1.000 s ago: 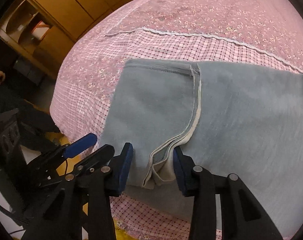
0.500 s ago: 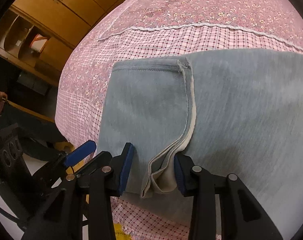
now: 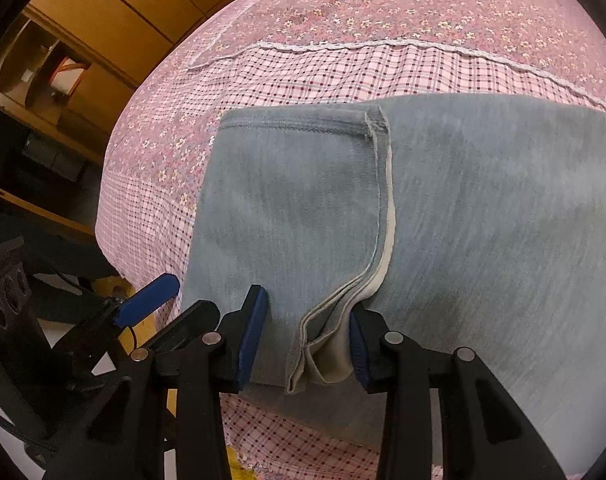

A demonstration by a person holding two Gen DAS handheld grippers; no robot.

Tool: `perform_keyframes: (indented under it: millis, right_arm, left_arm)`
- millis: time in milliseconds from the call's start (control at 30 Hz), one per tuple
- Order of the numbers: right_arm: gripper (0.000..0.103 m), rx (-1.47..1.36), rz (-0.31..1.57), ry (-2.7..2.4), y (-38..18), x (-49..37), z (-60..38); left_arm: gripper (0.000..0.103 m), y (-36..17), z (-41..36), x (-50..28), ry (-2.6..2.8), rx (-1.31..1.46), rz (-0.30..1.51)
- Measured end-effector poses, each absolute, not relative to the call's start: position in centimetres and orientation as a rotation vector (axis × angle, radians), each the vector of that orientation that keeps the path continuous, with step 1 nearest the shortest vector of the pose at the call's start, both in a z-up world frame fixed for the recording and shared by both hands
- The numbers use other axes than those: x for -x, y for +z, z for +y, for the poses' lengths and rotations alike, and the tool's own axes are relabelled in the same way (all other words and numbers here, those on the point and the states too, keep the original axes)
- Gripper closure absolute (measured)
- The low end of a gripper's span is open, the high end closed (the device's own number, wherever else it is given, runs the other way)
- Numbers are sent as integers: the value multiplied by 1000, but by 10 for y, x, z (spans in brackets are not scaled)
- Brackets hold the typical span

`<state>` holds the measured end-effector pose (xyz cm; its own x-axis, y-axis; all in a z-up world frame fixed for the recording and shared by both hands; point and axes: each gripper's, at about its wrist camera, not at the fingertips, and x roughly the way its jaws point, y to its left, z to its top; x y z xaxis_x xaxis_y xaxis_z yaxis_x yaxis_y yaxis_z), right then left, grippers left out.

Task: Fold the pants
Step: 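Close the right gripper on the folded leg seam near the hems, then lift the leg hems with the right gripper and fold them toward the waistband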

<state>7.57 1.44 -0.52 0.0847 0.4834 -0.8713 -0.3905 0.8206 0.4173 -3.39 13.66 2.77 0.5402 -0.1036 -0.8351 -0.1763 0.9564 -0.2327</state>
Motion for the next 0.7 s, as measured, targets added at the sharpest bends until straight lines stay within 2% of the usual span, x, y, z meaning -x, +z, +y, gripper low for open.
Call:
perform_keyframes:
  millis: [67, 267, 300, 367, 467, 700]
  right_arm:
    - [63, -105, 1330, 649, -4, -77, 18]
    - [63, -161, 1286, 649, 11, -79, 12]
    - [67, -148, 1273, 648, 13, -80, 13]
    - [83, -124, 1253, 648, 18, -79, 15]
    - [92, -127, 1212, 703, 26, -76, 14]
    - [95, -110, 1087, 751, 60, -63, 0]
  left_arm:
    - [34, 28, 138, 35, 42, 302, 1004]
    - [33, 31, 145, 44, 43, 325, 1001]
    - [33, 32, 147, 45, 46, 328, 1002]
    - [33, 34, 147, 47, 51, 332, 1003]
    - [33, 39, 143, 52, 54, 324, 1001]
    - [33, 56, 134, 54, 31, 317, 983]
